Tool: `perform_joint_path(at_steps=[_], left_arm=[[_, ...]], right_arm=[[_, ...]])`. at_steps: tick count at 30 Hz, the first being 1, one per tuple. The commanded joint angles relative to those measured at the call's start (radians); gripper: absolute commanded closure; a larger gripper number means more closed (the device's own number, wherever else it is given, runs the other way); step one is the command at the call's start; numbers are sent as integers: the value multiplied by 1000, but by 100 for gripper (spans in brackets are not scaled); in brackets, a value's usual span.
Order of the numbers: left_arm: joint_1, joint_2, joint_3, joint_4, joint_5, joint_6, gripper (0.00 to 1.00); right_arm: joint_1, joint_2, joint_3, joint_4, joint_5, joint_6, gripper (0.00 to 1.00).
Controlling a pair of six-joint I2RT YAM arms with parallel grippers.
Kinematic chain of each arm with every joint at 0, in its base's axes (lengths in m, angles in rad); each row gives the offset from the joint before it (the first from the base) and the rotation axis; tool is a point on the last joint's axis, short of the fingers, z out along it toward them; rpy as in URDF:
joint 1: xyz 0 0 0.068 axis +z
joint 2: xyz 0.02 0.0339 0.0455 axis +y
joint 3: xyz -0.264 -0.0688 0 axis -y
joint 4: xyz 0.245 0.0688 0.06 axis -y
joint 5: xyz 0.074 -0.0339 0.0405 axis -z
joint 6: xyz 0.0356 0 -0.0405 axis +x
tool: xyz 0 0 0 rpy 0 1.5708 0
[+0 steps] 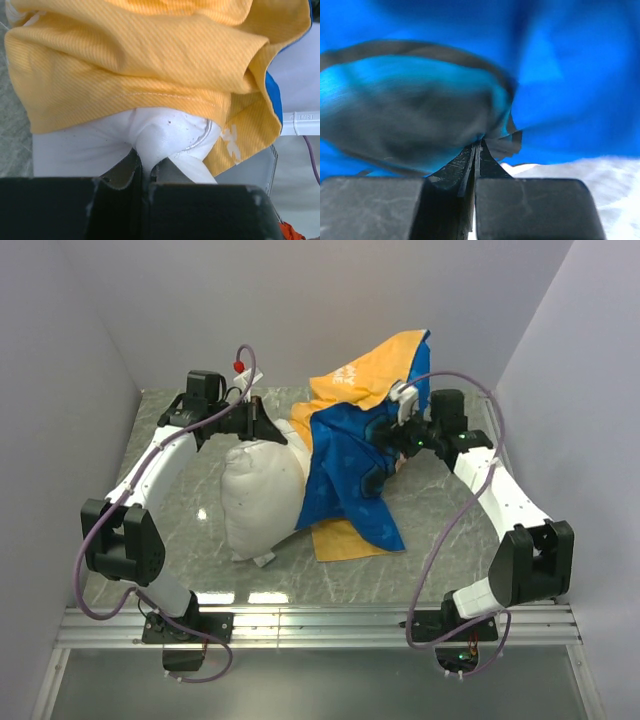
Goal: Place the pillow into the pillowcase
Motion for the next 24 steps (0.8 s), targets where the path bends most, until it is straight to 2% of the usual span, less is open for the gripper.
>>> perform_joint_path(at_steps=[1, 4, 6, 10, 12, 13, 16, 19, 20, 22, 24], left_arm=[[2, -24, -21, 86, -20, -31, 100], [2, -46, -83, 104, -32, -60, 99], [2, -56, -120, 124, -34, -80, 99], [2, -66, -209, 139, -28, -128, 100], [0, -72, -235, 141, -23, -140, 99], [0, -73, -238, 146, -17, -151, 100], [2, -81, -243, 165, -5, -196, 100], [3, -87, -264, 270, 18, -307, 100], [5, -86, -266, 300, 9, -330, 99], [19, -90, -281, 356, 21, -403, 100], [26, -96, -293, 388, 17, -431, 99]], right_arm=[[134, -58, -43, -206, -179, -21, 100], [234, -58, -68, -292, -220, 8, 100], [252, -23, -59, -332, -277, 40, 100], [246, 134, 144, -418, -309, 94, 100], [234, 170, 241, -435, -328, 147, 100], [229, 193, 344, -442, -337, 163, 100], [228, 202, 453, -421, -358, 239, 100], [313, 198, 344, -352, -442, 358, 100], [403, 202, 308, -372, -456, 356, 100], [485, 193, 183, -419, -479, 324, 100], [540, 169, 107, -397, -480, 315, 100]])
